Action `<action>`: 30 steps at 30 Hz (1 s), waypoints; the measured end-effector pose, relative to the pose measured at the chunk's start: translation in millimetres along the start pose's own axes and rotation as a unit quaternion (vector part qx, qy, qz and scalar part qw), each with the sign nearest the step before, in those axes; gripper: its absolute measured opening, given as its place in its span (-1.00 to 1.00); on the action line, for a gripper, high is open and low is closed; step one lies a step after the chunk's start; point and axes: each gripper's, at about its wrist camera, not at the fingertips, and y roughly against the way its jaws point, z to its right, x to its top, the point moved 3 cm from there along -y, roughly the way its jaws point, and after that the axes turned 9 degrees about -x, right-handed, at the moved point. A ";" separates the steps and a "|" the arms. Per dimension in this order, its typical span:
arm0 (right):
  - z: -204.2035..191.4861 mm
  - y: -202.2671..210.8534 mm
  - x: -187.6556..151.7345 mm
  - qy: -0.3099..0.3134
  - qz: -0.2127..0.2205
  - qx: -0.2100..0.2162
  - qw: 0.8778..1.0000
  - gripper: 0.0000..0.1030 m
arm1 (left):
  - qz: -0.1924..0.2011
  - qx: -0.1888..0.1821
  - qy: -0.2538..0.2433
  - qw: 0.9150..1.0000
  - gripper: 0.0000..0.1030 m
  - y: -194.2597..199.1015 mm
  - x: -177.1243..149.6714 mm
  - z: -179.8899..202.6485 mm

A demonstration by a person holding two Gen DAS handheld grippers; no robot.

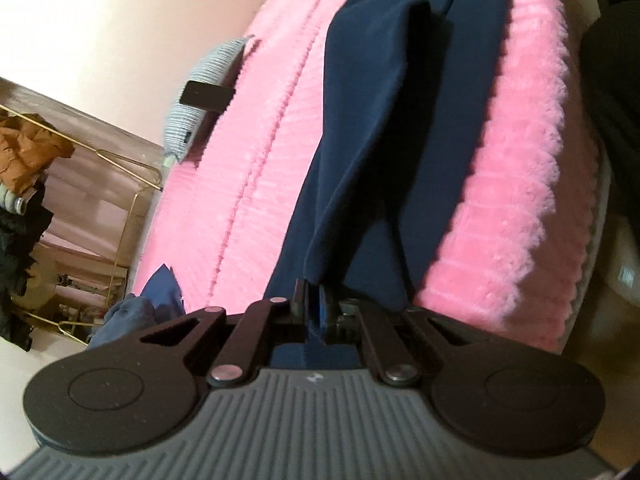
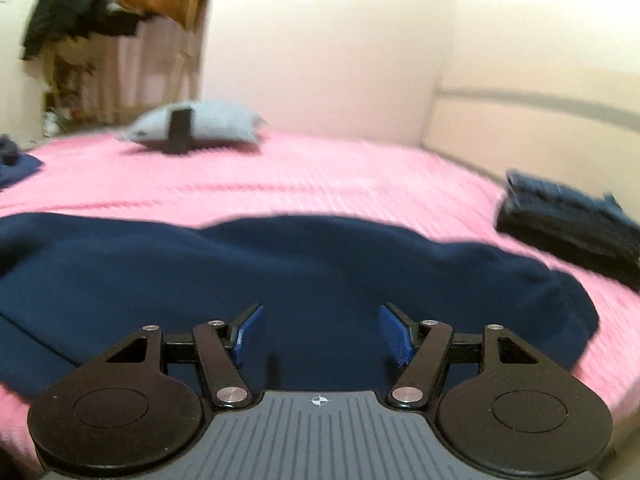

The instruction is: Fold clothes

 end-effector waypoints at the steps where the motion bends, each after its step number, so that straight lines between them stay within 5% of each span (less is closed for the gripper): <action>1: -4.1 7.3 2.1 0.003 0.010 0.003 1.000 0.28 | 0.010 0.001 0.011 1.000 -0.89 2.8 -0.9 -0.4; 7: -38.4 53.1 16.7 0.010 0.014 0.056 0.998 0.28 | 0.012 -0.049 0.093 0.994 -0.47 7.6 -11.1 -17.8; 9: -53.7 62.5 21.2 0.025 0.018 0.075 0.997 0.69 | 0.004 -0.075 0.123 0.990 -0.38 7.0 -15.5 -26.6; 13: -82.5 78.5 28.0 0.054 0.022 0.107 0.993 0.71 | -0.012 -0.125 0.183 0.975 -0.27 6.0 -24.0 -44.0; 17: -109.7 77.1 29.0 0.083 0.011 0.131 0.988 0.71 | -0.027 -0.182 0.247 0.951 -0.47 2.0 -33.7 -60.7; 19: -121.7 71.0 31.1 0.095 0.010 0.133 0.987 0.71 | -0.028 -0.207 0.254 0.944 -0.94 0.7 -35.1 -63.7; 21: -133.6 64.9 33.3 0.106 0.009 0.135 0.985 0.71 | -0.013 -0.192 0.225 0.955 -0.94 8.1 -31.6 -67.9; 25: -157.5 52.7 37.6 0.129 0.008 0.139 0.982 0.71 | 0.065 -0.021 0.086 0.994 -0.95 45.0 -18.3 -96.4; 26: -163.5 49.7 38.7 0.134 0.007 0.140 0.981 0.71 | 0.087 0.030 0.038 0.995 -0.95 56.8 -17.2 -99.6; 30: -173.5 44.6 35.1 0.140 0.001 0.137 0.981 0.71 | 0.023 0.032 -0.017 0.999 -0.89 27.0 -52.0 -65.7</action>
